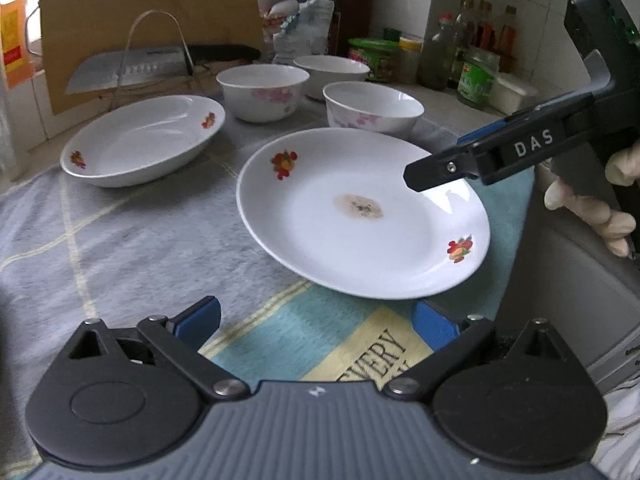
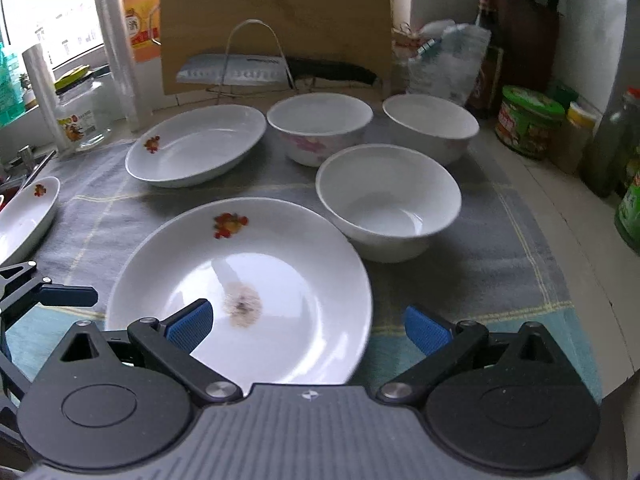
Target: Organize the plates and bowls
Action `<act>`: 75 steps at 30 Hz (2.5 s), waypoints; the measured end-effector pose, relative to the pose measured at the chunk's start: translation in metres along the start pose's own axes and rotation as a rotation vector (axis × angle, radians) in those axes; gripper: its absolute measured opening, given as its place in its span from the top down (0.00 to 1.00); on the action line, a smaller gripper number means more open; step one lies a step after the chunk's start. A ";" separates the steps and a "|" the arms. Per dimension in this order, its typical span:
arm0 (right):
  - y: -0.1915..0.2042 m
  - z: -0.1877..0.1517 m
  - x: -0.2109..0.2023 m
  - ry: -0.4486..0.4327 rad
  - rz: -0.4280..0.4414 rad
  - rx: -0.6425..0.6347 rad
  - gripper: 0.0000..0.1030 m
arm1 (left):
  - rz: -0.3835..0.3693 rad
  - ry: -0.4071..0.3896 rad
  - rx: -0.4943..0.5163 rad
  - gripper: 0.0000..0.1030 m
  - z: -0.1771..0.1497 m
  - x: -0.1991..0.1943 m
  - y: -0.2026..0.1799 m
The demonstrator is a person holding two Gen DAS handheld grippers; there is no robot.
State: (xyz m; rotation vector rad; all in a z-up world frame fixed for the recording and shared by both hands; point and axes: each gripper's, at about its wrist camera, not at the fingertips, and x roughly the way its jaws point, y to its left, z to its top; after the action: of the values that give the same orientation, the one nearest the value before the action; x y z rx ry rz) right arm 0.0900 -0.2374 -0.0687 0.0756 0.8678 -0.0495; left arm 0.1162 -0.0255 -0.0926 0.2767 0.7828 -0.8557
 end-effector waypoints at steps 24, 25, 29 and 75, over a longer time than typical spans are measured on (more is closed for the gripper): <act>-0.007 0.014 0.048 0.096 0.185 -0.089 0.00 | -0.032 -0.028 0.156 0.00 0.003 0.022 -0.012; -0.006 0.015 0.049 0.095 0.189 -0.096 0.00 | -0.036 -0.032 0.159 0.00 0.003 0.022 -0.012; -0.005 0.018 0.053 0.094 0.197 -0.112 0.00 | -0.052 -0.041 0.170 0.00 0.002 0.023 -0.010; -0.019 0.035 0.060 0.124 0.372 -0.038 0.00 | -0.209 -0.043 0.336 0.03 0.013 0.029 0.006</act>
State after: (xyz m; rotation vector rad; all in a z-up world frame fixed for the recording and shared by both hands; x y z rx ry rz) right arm 0.1540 -0.2598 -0.0933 0.2048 0.9667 0.3222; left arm 0.1388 -0.0450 -0.1053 0.4776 0.6317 -1.1890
